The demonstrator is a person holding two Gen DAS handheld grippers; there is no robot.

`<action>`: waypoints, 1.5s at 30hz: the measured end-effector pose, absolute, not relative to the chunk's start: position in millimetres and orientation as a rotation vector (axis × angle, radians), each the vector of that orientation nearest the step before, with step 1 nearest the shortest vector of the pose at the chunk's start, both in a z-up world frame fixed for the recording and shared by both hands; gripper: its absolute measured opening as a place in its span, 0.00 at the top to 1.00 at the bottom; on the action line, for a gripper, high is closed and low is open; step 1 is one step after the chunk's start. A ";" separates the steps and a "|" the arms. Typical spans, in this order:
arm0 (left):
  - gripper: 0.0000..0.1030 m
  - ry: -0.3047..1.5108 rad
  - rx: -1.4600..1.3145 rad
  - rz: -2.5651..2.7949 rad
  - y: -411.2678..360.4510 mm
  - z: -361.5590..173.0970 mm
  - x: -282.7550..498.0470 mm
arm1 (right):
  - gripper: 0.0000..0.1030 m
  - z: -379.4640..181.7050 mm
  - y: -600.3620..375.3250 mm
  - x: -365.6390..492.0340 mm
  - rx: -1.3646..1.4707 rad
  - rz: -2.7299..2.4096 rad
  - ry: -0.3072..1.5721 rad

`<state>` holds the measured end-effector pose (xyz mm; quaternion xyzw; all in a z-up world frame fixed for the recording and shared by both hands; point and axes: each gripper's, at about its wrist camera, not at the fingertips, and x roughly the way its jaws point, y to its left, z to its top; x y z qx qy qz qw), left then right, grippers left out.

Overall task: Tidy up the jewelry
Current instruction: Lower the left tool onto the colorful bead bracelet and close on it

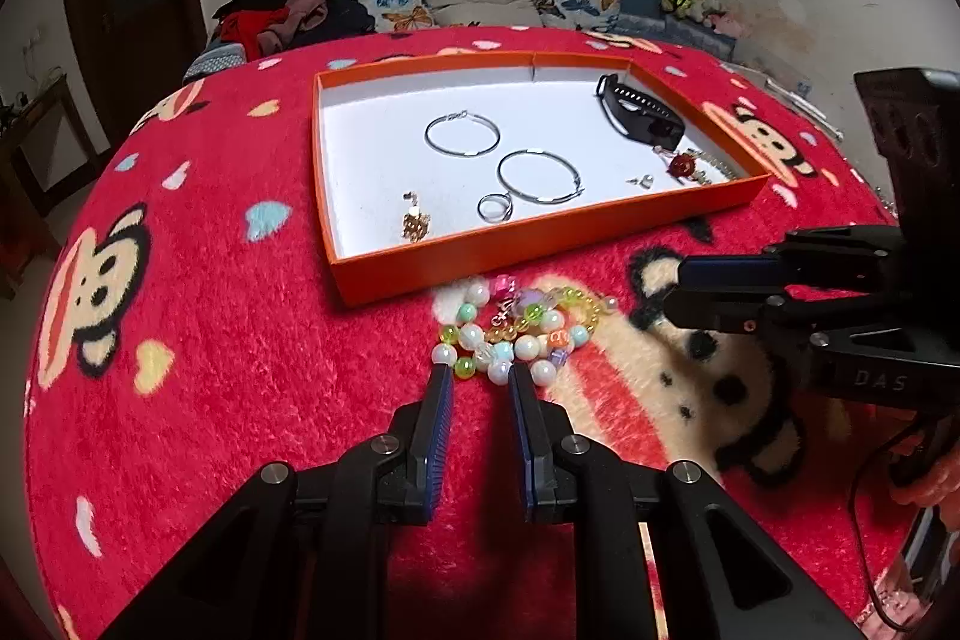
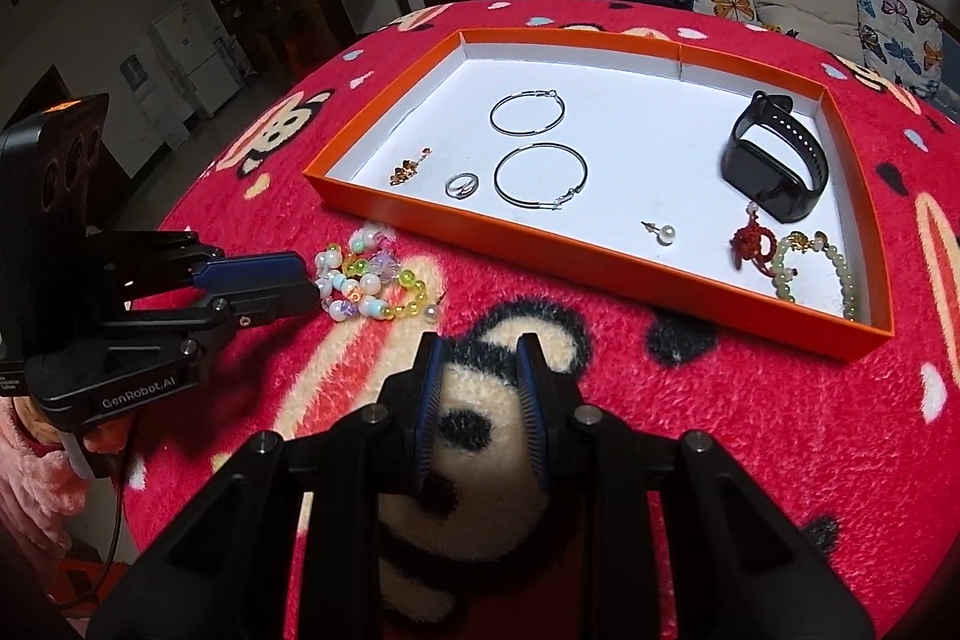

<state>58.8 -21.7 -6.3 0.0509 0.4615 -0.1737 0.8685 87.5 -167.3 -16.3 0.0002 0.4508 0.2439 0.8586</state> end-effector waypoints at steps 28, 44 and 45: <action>0.80 0.968 0.005 -0.164 20.7 0.0 60.1 | 0.74 -20.9 -167.0 91.1 0.016 0.526 0.956; 0.80 0.999 -0.024 -0.192 3.0 -5.4 59.7 | 0.74 -22.8 -160.6 93.3 0.013 0.540 0.957; 0.80 0.998 -0.032 -0.193 1.6 -6.0 60.6 | 0.74 -23.1 -160.8 93.5 0.015 0.541 0.958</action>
